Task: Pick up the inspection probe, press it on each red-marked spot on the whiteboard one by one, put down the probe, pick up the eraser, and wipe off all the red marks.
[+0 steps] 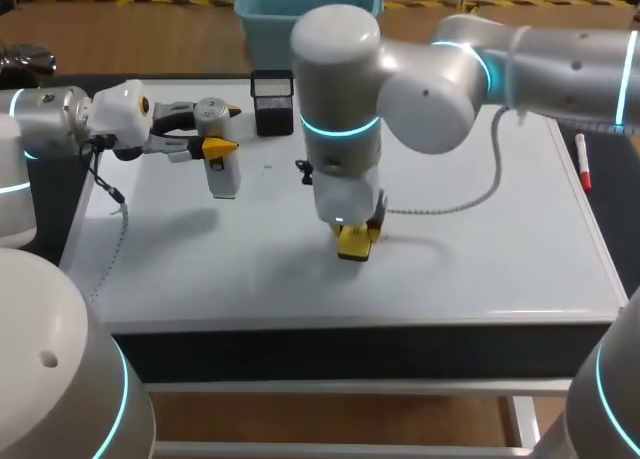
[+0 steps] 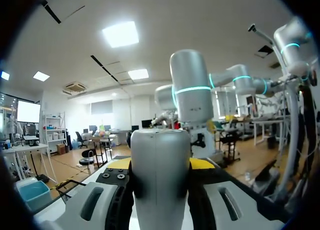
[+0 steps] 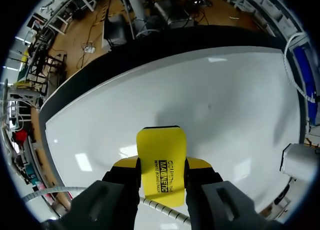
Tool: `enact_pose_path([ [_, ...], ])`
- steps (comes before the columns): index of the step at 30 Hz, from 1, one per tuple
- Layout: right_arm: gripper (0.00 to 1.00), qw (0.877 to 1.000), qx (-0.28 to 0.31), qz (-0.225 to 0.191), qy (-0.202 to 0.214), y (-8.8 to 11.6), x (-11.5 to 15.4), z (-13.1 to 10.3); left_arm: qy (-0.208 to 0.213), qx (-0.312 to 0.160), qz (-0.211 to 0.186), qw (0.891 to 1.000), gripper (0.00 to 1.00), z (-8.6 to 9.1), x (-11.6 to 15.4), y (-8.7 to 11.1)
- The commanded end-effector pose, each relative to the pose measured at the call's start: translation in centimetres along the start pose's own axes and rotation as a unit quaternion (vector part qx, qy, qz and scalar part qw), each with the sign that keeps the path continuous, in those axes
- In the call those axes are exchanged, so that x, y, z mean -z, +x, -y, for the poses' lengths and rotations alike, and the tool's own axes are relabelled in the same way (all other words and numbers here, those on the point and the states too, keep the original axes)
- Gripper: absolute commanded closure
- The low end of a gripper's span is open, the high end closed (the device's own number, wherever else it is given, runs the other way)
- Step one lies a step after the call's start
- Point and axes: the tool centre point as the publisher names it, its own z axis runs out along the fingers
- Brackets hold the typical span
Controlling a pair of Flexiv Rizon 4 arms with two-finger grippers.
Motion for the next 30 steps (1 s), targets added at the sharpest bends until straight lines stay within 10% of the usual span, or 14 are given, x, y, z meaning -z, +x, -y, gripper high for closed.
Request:
enact_pose_path([
  [1,1.0,1.0,0.005,-0.004,0.005,-0.3,-0.4,-0.4,0.0,-0.001,0.0,1.0,1.0,0.1,0.0,0.0],
  [30,1.0,1.0,0.008,-0.016,0.013,0.8,-2.3,0.1,0.0,-0.001,0.0,1.0,1.0,0.1,0.0,0.0],
])
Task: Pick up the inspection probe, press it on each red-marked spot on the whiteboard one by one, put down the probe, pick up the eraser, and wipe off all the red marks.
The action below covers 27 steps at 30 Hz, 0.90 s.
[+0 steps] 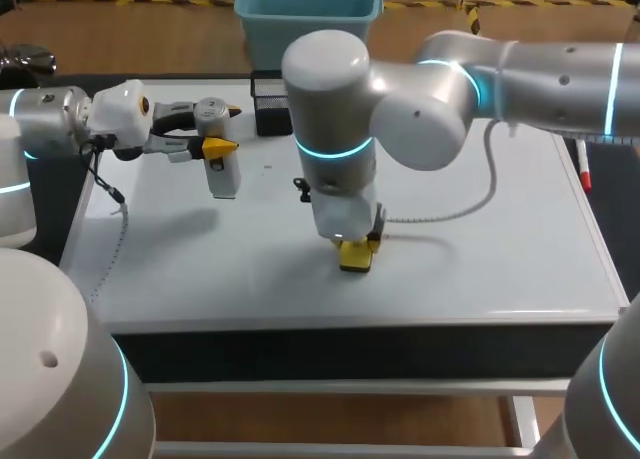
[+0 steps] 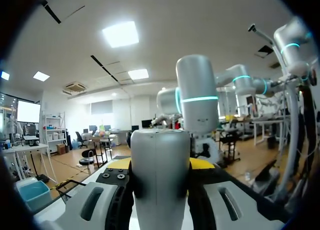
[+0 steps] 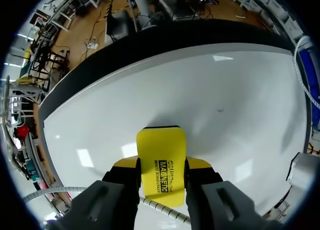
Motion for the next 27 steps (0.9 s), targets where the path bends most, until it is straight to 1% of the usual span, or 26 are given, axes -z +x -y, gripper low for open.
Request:
enact_pose_path([
  [1,1.0,1.0,-0.004,-0.002,-0.001,0.6,-0.2,0.4,0.0,-0.001,0.0,1.0,1.0,0.1,0.0,0.0],
  [5,1.0,1.0,-0.012,-0.005,-0.003,1.1,-0.4,0.6,0.0,-0.001,0.0,1.0,1.0,0.1,0.0,0.0],
  [14,1.0,0.999,-0.041,-0.015,-0.007,3.1,-0.9,1.5,0.0,-0.001,0.0,1.0,1.0,0.1,0.0,0.0],
  [20,1.0,0.998,-0.064,-0.02,-0.009,4.8,-1.3,2.3,0.0,-0.001,0.0,1.0,1.0,0.1,0.0,0.0],
  [27,1.0,0.995,-0.091,-0.028,-0.01,7.2,-1.6,3.3,0.0,-0.001,0.0,1.0,1.0,0.1,0.0,0.0],
])
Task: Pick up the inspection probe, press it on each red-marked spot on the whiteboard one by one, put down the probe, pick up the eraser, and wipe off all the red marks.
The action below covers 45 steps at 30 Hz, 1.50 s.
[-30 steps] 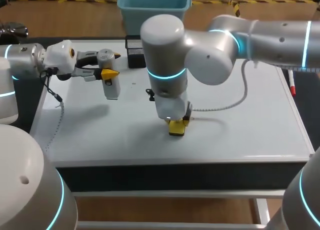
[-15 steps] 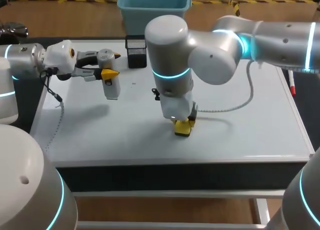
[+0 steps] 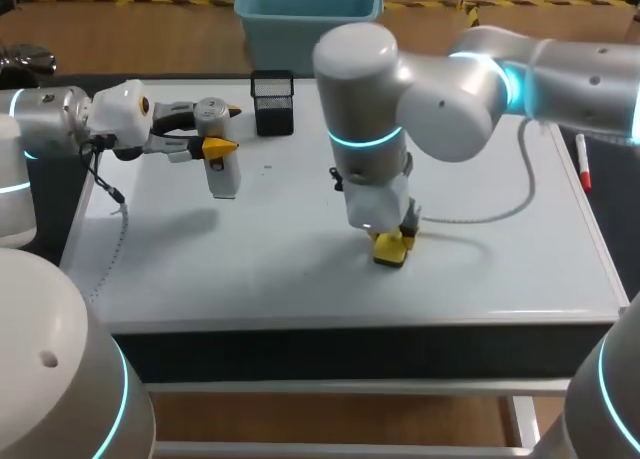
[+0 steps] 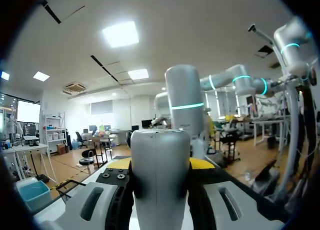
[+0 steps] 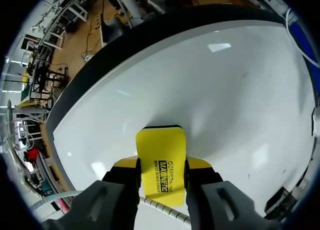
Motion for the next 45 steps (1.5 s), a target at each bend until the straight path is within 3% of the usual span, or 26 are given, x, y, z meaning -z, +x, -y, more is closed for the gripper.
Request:
enact_pose_path([
  [1,1.0,1.0,-0.006,0.004,0.001,1.5,-0.5,0.9,0.0,-0.001,0.0,1.0,1.0,0.1,0.0,0.0],
  [10,1.0,1.0,-0.022,0.008,0.011,2.8,0.4,2.1,0.0,-0.001,0.0,1.0,1.0,0.1,0.0,0.0],
  [14,1.0,0.999,0.0,0.034,0.006,3.3,1.3,2.9,0.0,-0.001,0.0,1.0,1.0,0.1,0.0,0.0],
  [19,1.0,0.998,0.019,0.066,-0.009,3.7,2.7,4.9,0.0,-0.001,0.0,1.0,1.0,0.1,0.0,0.0],
  [21,1.0,0.998,0.022,0.057,0.002,3.7,3.2,5.8,0.0,-0.001,0.0,1.0,1.0,0.1,0.0,0.0],
  [24,1.0,0.998,0.04,0.057,0.008,3.6,4.0,7.2,0.0,-0.001,0.0,1.0,1.0,0.1,0.0,0.0],
  [26,1.0,0.995,0.062,0.079,0.002,3.4,4.2,8.1,0.0,-0.001,0.0,1.0,1.0,0.1,0.0,0.0],
  [33,1.0,0.992,0.098,0.076,-0.001,2.1,4.2,10.7,0.0,-0.001,0.0,1.0,1.0,0.1,0.0,0.0],
  [40,1.0,0.989,0.132,0.066,0.017,0.1,5.0,12.0,0.0,-0.001,0.0,1.0,1.0,0.1,0.0,0.0],
  [45,1.0,0.986,0.147,0.076,0.026,0.0,5.3,12.0,0.0,-0.001,0.0,1.0,1.0,0.1,0.0,0.0],
])
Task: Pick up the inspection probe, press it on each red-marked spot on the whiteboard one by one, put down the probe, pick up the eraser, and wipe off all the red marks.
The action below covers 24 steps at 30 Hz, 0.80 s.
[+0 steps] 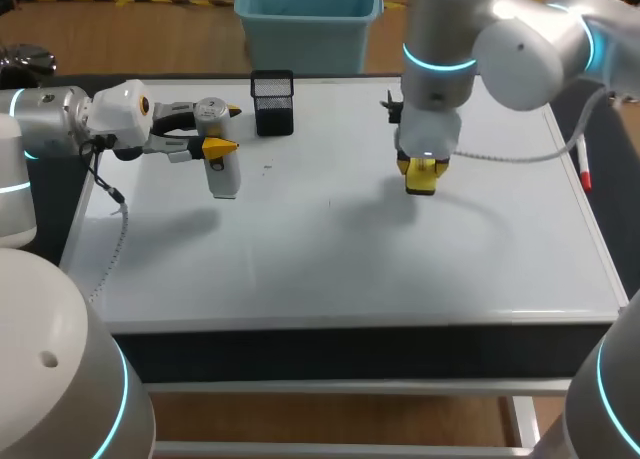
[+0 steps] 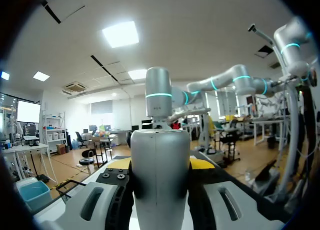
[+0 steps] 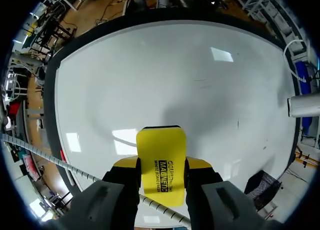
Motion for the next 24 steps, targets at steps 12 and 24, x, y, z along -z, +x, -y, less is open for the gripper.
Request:
enact_pose_path([
  [12,1.0,1.0,-0.001,-0.005,0.0,-0.1,0.1,0.0,0.0,-0.001,0.0,1.0,1.0,0.1,0.0,0.0],
  [24,1.0,1.0,0.004,-0.016,0.023,-0.2,-0.4,4.0,0.0,-0.001,0.0,1.0,1.0,0.1,0.0,0.0],
])
